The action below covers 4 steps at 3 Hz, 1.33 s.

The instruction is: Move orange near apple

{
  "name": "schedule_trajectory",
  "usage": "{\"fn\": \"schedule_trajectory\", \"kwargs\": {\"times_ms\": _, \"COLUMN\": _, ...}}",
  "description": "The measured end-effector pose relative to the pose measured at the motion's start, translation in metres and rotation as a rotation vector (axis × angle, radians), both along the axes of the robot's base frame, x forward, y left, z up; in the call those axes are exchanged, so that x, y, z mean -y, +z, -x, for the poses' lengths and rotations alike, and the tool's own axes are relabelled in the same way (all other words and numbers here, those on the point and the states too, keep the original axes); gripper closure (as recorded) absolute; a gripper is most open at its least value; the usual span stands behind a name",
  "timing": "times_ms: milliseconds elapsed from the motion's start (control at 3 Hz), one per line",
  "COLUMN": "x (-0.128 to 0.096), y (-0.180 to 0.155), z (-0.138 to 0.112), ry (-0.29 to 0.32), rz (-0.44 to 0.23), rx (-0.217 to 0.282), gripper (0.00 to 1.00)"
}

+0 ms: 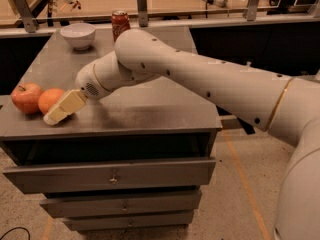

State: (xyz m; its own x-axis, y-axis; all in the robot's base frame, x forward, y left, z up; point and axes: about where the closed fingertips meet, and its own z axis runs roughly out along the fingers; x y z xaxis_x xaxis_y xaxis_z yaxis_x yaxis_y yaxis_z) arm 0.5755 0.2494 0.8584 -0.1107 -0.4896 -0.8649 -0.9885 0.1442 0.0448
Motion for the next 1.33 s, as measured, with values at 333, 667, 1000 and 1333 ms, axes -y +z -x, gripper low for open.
{"fn": "schedule_trajectory", "kwargs": {"times_ms": 333, "x": 0.003, "y": 0.001, "z": -0.002, "ry": -0.016, "rz": 0.009, "rx": 0.010, "gripper": 0.00}}
{"fn": "schedule_trajectory", "kwargs": {"times_ms": 667, "x": 0.022, "y": 0.005, "z": -0.004, "ry": -0.057, "rz": 0.025, "rx": 0.021, "gripper": 0.00}}
{"fn": "schedule_trajectory", "kwargs": {"times_ms": 1000, "x": 0.061, "y": 0.015, "z": -0.004, "ry": -0.131, "rz": 0.036, "rx": 0.038, "gripper": 0.00}}
{"fn": "schedule_trajectory", "kwargs": {"times_ms": 1333, "x": 0.114, "y": 0.033, "z": -0.007, "ry": -0.274, "rz": 0.055, "rx": 0.095, "gripper": 0.00}}
